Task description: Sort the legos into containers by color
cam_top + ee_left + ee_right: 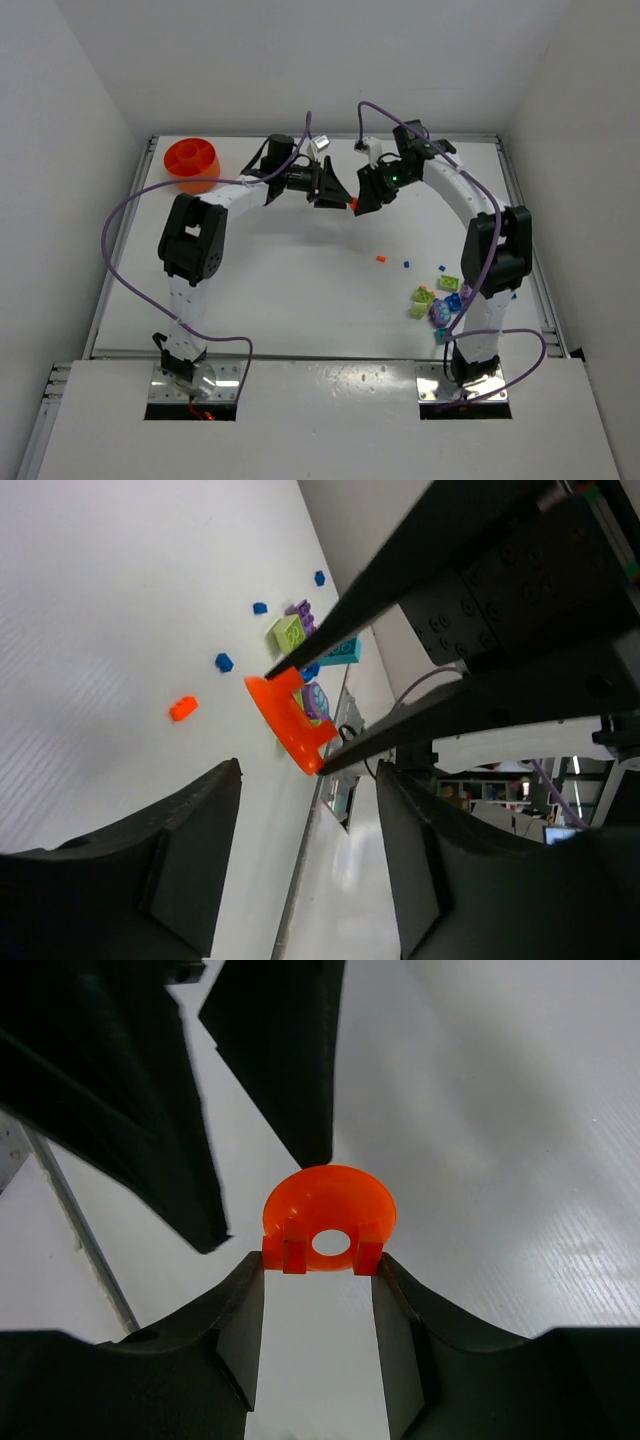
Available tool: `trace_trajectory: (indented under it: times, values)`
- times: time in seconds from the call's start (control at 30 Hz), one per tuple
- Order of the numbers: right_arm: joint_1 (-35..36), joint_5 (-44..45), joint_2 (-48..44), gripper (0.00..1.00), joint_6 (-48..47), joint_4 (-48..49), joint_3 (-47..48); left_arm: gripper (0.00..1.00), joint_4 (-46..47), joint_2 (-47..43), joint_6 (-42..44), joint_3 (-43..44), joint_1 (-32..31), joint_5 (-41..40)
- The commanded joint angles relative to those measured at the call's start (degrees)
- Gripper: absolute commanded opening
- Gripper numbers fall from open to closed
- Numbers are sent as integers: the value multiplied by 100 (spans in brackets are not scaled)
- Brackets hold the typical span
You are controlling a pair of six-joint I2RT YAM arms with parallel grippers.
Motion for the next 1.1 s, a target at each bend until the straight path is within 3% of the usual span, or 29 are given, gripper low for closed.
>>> trace_trajectory:
  times: [0.0, 0.23, 0.33, 0.4, 0.47, 0.57, 0.67, 0.9, 0.93, 1.07]
  values:
    - [140, 8, -435, 20, -45, 104, 179, 60, 598, 33, -411, -115, 64, 180]
    - [325, 114, -436, 20, -150, 104, 126, 45, 844, 33, -656, -169, 64, 232]
    - [387, 167, -436, 20, -151, 104, 126, 34, 923, 33, -657, -230, 64, 232]
    - [448, 255, -436, 23, -151, 104, 126, 21, 924, 33, -657, -230, 117, 232]
    - [448, 404, -436, 31, -151, 166, 126, 11, 924, -29, -657, -283, 117, 232]
    - [448, 544, -541, 39, -98, 218, 126, 6, 863, -143, -534, -336, 179, 232]
    - [387, 712, -743, 59, -98, 271, 12, 0, 433, -397, -183, -397, 363, 93]
    - [185, 1536, -1613, 76, -98, 699, -907, 0, -1324, -925, 2064, -47, 1170, -182]
    - [184, 1538, -1701, 76, -98, 702, -1042, 0, -1865, -925, 2712, 285, 1441, -320]
    - [-8, 1538, -1631, 76, -45, 570, -1244, 0, -3064, -873, 3920, 1489, 2120, -959]
